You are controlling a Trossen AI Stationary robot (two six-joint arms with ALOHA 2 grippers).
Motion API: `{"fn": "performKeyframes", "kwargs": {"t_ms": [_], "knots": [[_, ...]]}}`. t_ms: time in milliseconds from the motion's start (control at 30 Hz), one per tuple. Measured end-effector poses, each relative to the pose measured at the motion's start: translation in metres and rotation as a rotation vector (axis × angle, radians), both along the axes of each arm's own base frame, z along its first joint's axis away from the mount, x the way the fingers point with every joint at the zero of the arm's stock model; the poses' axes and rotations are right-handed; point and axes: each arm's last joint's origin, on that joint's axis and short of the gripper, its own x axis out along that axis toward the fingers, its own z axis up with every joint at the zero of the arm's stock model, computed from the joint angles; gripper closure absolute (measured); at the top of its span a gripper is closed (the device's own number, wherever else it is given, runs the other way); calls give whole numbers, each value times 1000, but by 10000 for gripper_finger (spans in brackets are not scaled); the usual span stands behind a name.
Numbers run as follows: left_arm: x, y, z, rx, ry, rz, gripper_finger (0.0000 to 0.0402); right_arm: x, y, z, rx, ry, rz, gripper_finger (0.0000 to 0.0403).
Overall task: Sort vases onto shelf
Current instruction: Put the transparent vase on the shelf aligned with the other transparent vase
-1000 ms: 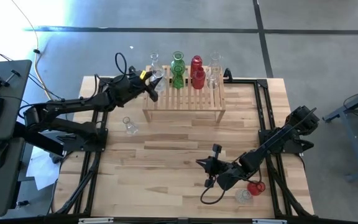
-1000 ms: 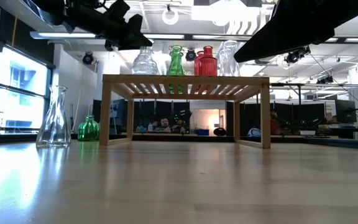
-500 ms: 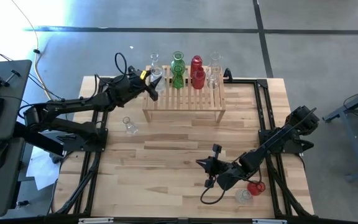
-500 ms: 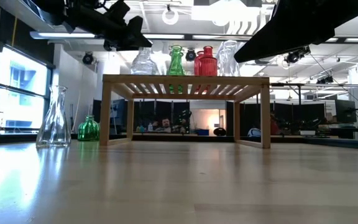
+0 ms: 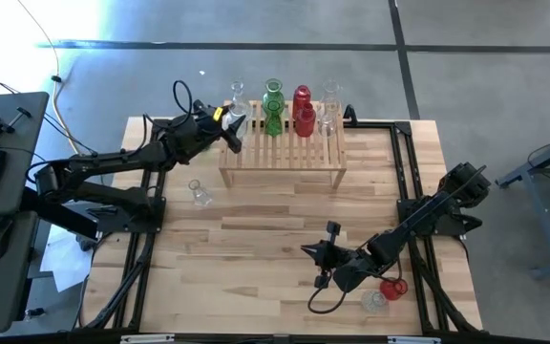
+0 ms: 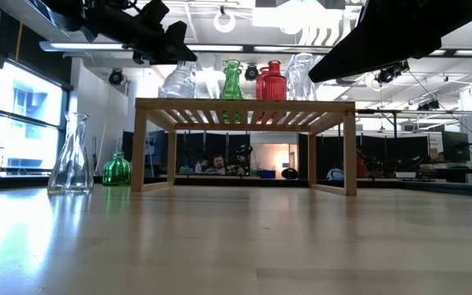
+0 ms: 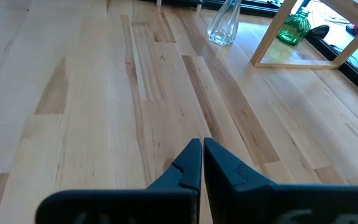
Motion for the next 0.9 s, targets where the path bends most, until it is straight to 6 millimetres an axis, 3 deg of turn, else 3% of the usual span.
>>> {"fn": "performKeyframes", "kwargs": {"t_ms": [467, 900], "knots": [[1, -1, -1, -25, -11, -40, 188, 0, 0, 0, 2, 2, 3, 403], [-2, 3, -2, -35, -11, -19, 147, 0, 0, 0, 2, 2, 3, 403]]}}
